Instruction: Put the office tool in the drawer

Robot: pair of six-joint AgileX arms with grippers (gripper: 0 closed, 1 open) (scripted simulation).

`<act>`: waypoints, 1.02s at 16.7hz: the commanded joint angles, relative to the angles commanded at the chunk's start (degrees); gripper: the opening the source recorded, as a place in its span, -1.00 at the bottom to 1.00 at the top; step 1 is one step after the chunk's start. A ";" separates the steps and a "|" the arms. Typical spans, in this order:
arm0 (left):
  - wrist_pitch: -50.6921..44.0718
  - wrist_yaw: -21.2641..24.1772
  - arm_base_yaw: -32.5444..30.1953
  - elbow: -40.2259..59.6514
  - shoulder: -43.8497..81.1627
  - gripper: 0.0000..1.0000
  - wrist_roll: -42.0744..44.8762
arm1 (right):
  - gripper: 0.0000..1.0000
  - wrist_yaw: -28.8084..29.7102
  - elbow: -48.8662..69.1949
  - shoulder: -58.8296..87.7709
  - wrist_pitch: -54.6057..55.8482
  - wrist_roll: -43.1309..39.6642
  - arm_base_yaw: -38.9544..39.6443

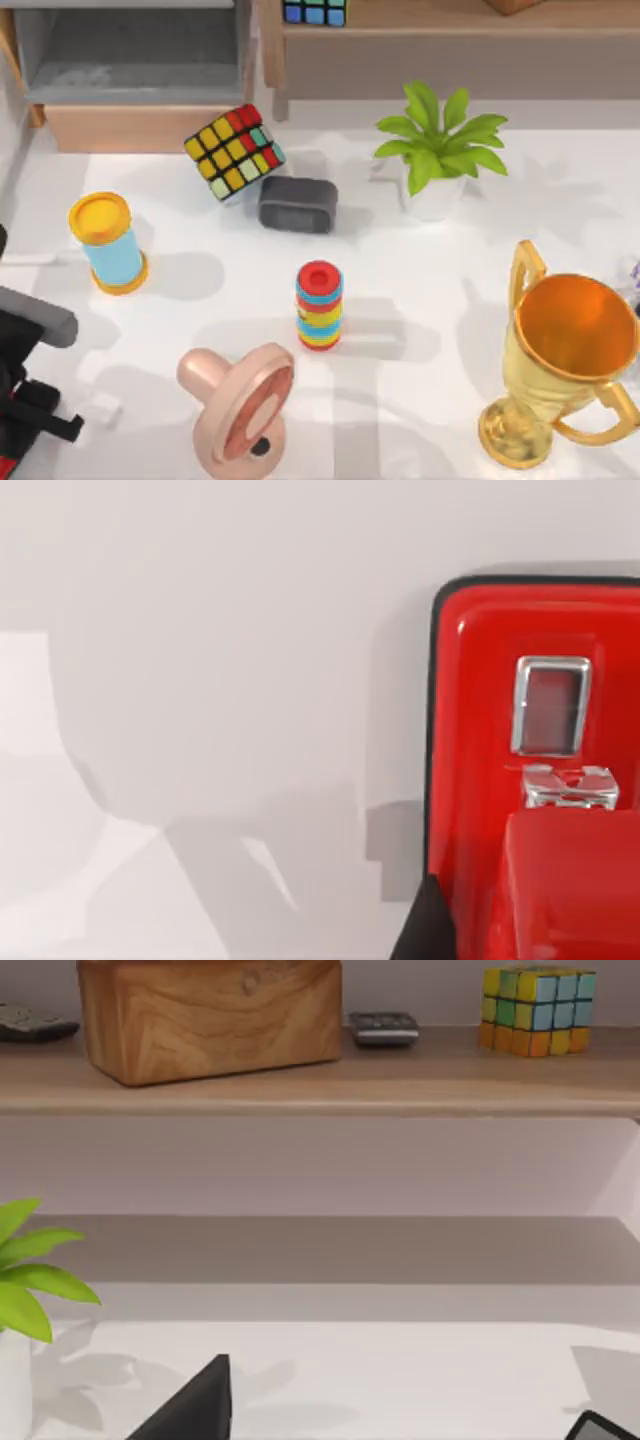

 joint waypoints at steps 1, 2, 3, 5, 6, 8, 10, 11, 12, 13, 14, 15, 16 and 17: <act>-1.27 0.01 0.01 0.67 -0.61 -1.00 -0.03 | 1.00 0.00 0.00 0.00 0.00 0.00 0.00; -2.59 0.01 -0.01 1.40 -1.32 -1.00 -0.04 | 1.00 0.00 0.00 0.00 0.00 0.00 0.00; -4.02 0.01 -0.04 2.12 -2.07 -1.00 -0.06 | 1.00 0.00 0.00 0.00 0.00 0.00 0.00; -6.25 0.01 -0.08 3.18 -3.21 -1.00 -0.08 | 1.00 0.00 0.00 0.00 0.00 0.00 0.00; -6.61 0.01 -0.09 3.34 -3.42 -1.00 -0.09 | 1.00 0.00 0.00 0.00 0.00 0.00 0.00; -6.61 0.01 -0.09 3.34 -3.42 -1.00 -0.09 | 1.00 0.00 0.00 0.00 0.00 0.00 0.00; -6.47 0.00 -0.07 3.22 -3.23 -1.00 -0.03 | 1.00 0.00 0.00 0.00 0.00 0.00 0.00; -6.51 0.03 -0.09 3.65 -3.54 -1.00 0.02 | 1.00 0.00 0.00 0.00 0.00 0.00 0.00; -6.60 0.08 -0.12 4.52 -4.11 -1.00 0.10 | 1.00 0.00 0.00 0.00 0.00 0.00 0.00; -6.77 0.21 -0.14 6.09 -4.36 -1.00 0.24 | 1.00 0.00 0.00 0.00 0.00 0.00 0.00; -7.00 0.38 -0.13 8.00 -4.39 -1.00 0.39 | 1.00 0.00 0.00 0.00 0.00 0.00 0.00; -7.27 0.57 -0.08 10.23 -4.21 -1.00 0.55 | 1.00 0.00 0.00 0.00 0.00 0.00 0.00; -7.66 0.78 0.06 12.98 -3.69 -1.00 0.71 | 1.00 0.00 0.00 0.00 0.00 0.00 0.00; -8.13 0.99 0.30 16.02 -2.97 -1.00 0.87 | 1.00 0.00 0.00 0.00 0.00 0.00 0.00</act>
